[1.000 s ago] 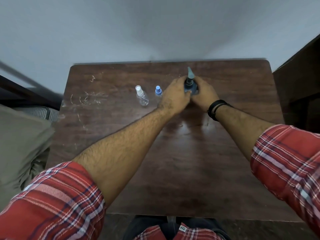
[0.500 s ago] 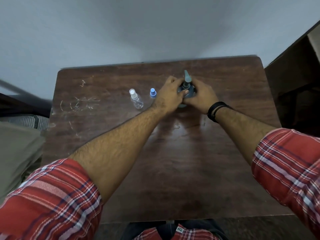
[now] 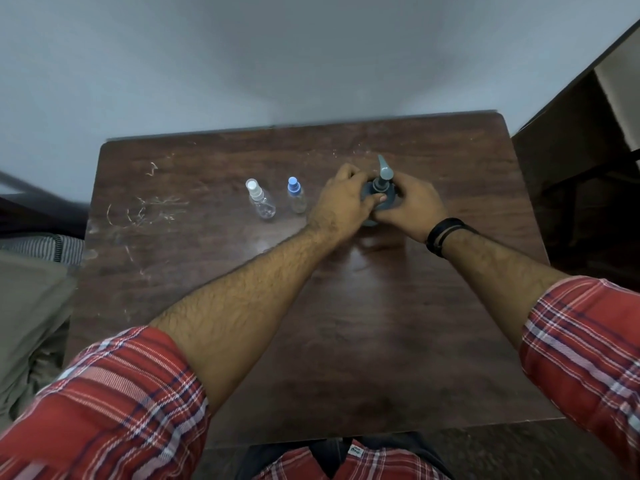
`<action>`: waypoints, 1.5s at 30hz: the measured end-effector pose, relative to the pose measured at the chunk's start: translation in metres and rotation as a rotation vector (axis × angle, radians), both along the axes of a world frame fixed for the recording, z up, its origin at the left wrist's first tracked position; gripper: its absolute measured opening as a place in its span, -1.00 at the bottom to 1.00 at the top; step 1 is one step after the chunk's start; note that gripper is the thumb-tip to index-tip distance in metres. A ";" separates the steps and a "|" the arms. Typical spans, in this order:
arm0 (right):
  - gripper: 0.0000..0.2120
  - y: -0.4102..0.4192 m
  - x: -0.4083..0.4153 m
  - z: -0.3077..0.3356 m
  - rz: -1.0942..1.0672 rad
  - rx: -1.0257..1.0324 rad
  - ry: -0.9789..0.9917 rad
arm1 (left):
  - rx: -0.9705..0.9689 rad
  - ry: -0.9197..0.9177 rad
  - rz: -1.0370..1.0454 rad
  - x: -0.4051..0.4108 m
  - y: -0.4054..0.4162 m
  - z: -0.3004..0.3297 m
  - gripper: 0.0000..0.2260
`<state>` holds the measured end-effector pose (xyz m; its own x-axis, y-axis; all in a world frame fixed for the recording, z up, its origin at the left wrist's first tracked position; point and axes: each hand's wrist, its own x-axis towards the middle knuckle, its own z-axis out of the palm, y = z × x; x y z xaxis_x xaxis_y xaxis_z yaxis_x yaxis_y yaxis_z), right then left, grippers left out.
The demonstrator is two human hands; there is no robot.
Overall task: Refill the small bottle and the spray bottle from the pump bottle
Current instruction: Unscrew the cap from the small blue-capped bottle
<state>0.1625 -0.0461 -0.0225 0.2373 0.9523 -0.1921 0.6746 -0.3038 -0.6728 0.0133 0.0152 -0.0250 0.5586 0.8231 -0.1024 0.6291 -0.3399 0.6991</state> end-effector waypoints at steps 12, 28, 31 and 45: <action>-0.43 -0.059 -0.003 0.003 0.045 -0.002 -0.006 | -0.004 -0.058 -0.052 -0.014 -0.053 -0.016 -0.55; -0.02 -0.090 -0.011 -0.021 -0.003 0.031 0.151 | -0.090 -0.096 0.005 -0.018 -0.079 -0.017 -0.42; -0.14 -0.131 -0.025 -0.023 -0.235 0.140 0.195 | -0.126 -0.090 0.031 -0.026 -0.088 -0.020 -0.36; -0.65 -0.096 -0.157 -0.040 -0.223 0.122 0.470 | 0.154 -0.094 0.312 -0.115 -0.037 -0.006 -0.69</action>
<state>0.0053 -0.1417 -0.0625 0.3511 0.9107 -0.2176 0.2198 -0.3061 -0.9263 -0.1020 -0.0213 -0.0306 0.2787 0.9573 0.0764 0.6547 -0.2476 0.7142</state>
